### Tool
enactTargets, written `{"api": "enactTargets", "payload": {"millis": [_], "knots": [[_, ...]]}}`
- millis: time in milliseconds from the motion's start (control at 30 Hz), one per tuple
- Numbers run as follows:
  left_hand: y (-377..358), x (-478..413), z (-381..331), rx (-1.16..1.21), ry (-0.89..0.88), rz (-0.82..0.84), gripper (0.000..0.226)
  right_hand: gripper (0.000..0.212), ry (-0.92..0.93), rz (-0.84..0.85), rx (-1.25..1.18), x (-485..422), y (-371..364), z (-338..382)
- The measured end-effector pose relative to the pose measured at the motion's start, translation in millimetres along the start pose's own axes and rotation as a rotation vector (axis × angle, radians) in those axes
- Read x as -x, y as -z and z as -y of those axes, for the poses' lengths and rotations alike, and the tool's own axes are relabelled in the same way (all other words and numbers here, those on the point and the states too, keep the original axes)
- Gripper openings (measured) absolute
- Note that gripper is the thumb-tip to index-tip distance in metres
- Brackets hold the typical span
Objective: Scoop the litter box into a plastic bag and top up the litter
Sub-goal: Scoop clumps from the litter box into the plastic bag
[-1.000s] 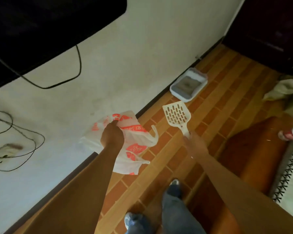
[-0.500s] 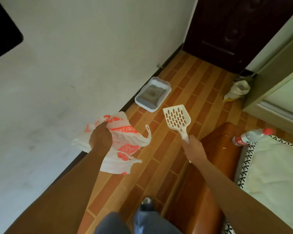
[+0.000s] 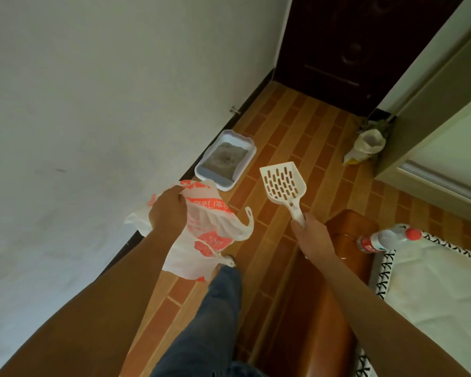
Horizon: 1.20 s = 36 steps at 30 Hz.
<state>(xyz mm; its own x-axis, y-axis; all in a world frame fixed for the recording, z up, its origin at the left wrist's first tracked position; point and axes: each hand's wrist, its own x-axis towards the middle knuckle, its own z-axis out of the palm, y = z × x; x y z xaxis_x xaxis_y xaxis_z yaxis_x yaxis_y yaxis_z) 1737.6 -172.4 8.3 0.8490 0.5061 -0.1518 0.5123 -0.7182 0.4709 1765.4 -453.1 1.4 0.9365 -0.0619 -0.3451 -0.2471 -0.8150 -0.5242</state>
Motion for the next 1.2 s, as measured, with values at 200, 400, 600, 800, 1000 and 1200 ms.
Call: {"api": "enactTargets", "payload": {"millis": [200, 400, 600, 800, 1000, 1200], "knots": [[-19, -80, -35, -0.013, -0.017, -0.011, 0.035, 0.025, 0.014, -0.008, 0.06, -85, 23, 23], [-28, -156, -82, -0.012, 0.04, 0.011, 0.036, 0.026, 0.017, 0.007, 0.047, -175, 54, 61], [-31, -217, -120, -0.015, 0.059, -0.001, 0.036, 0.029, 0.068, -0.012, 0.026, -246, 79, 84], [-42, -269, -155, 0.024, 0.111, -0.079, 0.037, 0.039, 0.166, 0.017, 0.104, -326, 96, 102], [-70, -317, -210, 0.065, 0.286, -0.197, 0.036, 0.036, 0.415, 0.124, 0.152, -448, 119, 121], [-92, -345, -267, 0.056, 0.51, -0.275, 0.036, 0.028, 0.596, 0.337, 0.222, -550, 163, 149]]}}
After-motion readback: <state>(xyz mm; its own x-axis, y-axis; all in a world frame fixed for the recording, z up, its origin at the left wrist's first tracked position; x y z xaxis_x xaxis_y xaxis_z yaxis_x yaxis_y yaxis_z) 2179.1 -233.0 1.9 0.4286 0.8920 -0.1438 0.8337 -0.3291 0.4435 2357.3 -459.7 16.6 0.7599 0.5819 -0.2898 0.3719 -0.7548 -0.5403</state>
